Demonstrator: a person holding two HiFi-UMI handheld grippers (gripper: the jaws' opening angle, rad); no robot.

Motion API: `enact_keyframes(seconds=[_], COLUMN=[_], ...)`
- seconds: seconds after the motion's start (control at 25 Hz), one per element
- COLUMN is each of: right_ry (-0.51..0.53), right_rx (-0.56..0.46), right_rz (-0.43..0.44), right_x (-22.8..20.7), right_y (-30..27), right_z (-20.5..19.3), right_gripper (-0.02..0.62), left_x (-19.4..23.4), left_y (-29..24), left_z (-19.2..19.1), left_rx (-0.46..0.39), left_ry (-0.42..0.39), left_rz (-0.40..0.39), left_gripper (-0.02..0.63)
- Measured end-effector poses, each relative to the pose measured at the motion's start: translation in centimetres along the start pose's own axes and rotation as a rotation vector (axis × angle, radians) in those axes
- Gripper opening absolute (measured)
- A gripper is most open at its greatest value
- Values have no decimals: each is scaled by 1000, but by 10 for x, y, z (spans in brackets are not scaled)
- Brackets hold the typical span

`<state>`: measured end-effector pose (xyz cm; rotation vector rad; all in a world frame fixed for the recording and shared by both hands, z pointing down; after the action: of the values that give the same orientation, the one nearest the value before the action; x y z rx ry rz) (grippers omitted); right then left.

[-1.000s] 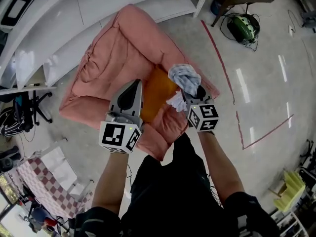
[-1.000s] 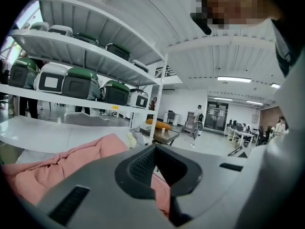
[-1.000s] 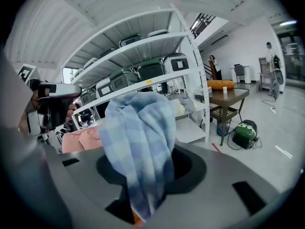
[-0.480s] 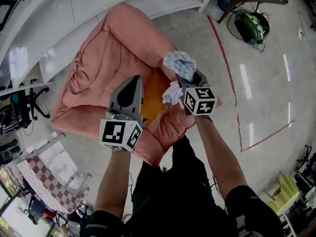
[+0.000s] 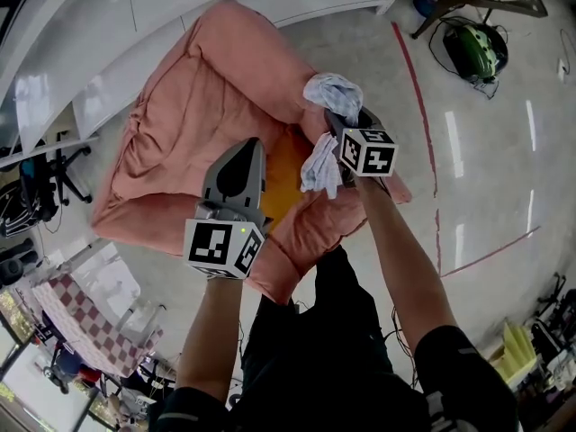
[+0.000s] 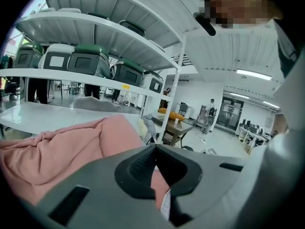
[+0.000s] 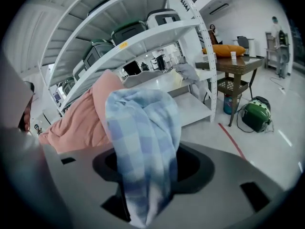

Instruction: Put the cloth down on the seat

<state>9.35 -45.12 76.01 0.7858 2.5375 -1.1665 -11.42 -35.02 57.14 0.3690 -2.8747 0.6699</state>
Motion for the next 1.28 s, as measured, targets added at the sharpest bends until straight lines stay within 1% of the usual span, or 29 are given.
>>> enact_keyframes(seconds=[0.16,0.36,0.44,0.72,0.92,0.96,1.12,1.2,1.28], right_ry=[58,129,139,126,115,114,139,141,139], right_rx=[62,72,64,15,-62,-76,-120,-148,-177], right_rz=[5,6,7,-15,-26,-23,-17,-19,-23], right_x=[-9,-4,-1,10,27,33,58,71,85], right_y=[-11,2,13,55,93,101,134,152,168], right_z=[-2,-1,-1,4,12,13,16,18,19], right_gripper=[288,323,330,336,334,325,201,147,79], left_x=[1,0,-4,-12,-19,-19,-20,-19,-18], left_y=[-10,-13,-11,1,17,21,42,55,69], left_z=[-3,-6,-6,-4,-2,-1,3,7,10], left_rx=[11,24,25,32,34,34,29,20,16], left_ry=[5,7,4,0,30,31,41,52,59], left_rz=[-1,-15,-25,-53,-76,-81,-86,-90,-102], left_gripper=[6,6,6,6,6,6,6,6,6])
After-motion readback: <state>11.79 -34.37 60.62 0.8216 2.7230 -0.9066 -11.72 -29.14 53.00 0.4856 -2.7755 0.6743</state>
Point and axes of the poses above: the fingertips, and each gripper's own axes: y backward along the fingers, x to its left, z out of its top, the point moved 8 cm from there along y, backward along the fingers, and after that the axes turned 3 degrees about z, right-handed, at the moved point
